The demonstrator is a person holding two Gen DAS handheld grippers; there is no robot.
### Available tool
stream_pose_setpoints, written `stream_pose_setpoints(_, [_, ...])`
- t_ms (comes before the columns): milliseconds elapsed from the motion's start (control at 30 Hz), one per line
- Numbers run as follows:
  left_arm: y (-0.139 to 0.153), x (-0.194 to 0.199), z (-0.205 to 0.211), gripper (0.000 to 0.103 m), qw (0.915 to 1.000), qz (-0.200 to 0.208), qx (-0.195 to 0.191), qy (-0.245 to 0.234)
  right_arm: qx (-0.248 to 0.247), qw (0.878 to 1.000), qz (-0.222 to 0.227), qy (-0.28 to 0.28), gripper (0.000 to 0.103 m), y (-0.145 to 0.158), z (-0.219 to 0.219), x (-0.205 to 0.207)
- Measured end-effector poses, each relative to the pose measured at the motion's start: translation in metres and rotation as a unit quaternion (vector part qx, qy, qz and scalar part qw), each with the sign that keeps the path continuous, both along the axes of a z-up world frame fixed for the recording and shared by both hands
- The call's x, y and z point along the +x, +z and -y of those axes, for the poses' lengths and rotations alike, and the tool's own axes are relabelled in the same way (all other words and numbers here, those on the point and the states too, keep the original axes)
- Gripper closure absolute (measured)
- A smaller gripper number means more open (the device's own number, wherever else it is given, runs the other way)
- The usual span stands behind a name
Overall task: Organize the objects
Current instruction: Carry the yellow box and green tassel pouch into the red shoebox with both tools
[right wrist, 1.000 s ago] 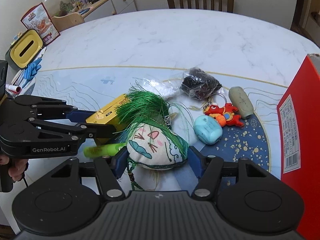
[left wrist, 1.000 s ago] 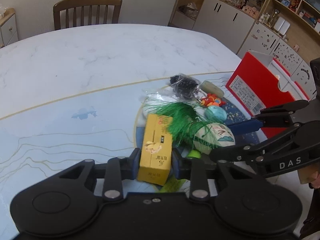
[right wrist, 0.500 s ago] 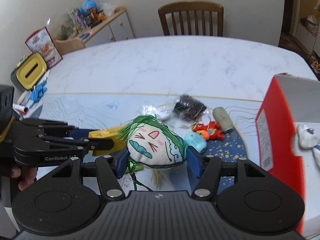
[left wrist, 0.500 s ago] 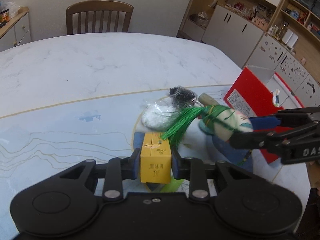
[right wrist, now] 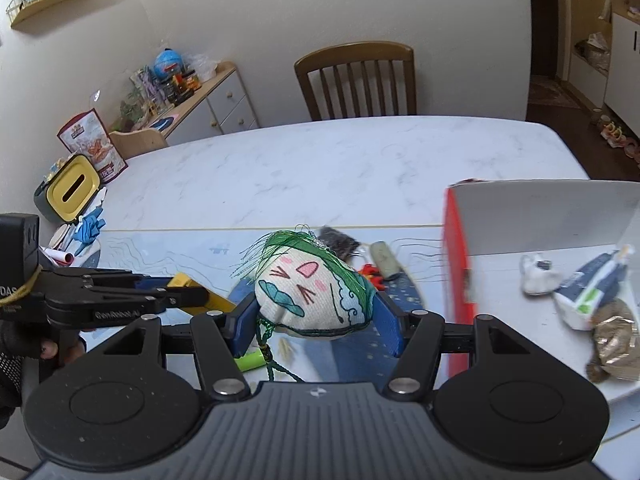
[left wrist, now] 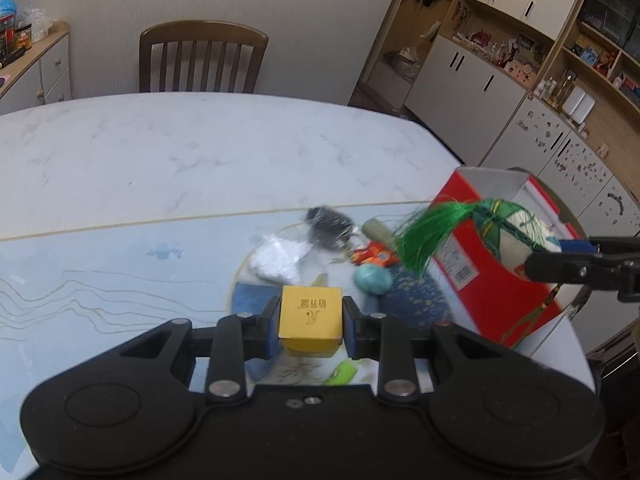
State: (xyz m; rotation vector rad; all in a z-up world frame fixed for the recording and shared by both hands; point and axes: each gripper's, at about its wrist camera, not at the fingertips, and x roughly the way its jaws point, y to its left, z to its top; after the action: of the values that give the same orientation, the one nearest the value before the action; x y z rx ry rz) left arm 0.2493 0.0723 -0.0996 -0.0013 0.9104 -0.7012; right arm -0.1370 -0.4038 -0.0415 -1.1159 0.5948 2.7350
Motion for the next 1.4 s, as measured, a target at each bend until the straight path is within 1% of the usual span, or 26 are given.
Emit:
stream_pose_setpoints(167, [0.022, -0.011, 0.022, 0.075, 0.9999, 0.012, -0.007, -0.009, 0.005, 1.0, -0.009, -0.011, 0.043, 0.009, -0.022, 0.023])
stream_pose_setpoints(433, [0.052, -0.028, 0.07, 0.075, 0.999, 0.029, -0.022, -0.028, 0.025, 0.999, -0.02, -0.033, 0.043, 0.021, -0.069, 0.055])
stream_pose_setpoints(733, [0.07, -0.047, 0.13, 0.075, 0.9968, 0.034, -0.032, -0.064, 0.049, 0.996, -0.016, -0.066, 0.043, 0.022, -0.127, 0.085])
stream_pose_setpoints(1000, [0.071, -0.055, 0.192, 0.075, 0.9936, 0.029, -0.04, -0.102, 0.066, 0.993, -0.003, -0.094, 0.043, 0.013, -0.174, 0.101])
stream_pose_setpoints(1233, [0.058, -0.061, 0.246, 0.075, 0.991, 0.023, -0.023, -0.13, 0.08, 0.99, 0.015, -0.117, 0.043, -0.002, -0.209, 0.11])
stream_pose_setpoints(1400, [0.041, -0.064, 0.275, 0.075, 0.9894, 0.013, -0.006, -0.145, 0.088, 0.988, 0.029, -0.12, 0.043, -0.015, -0.228, 0.107])
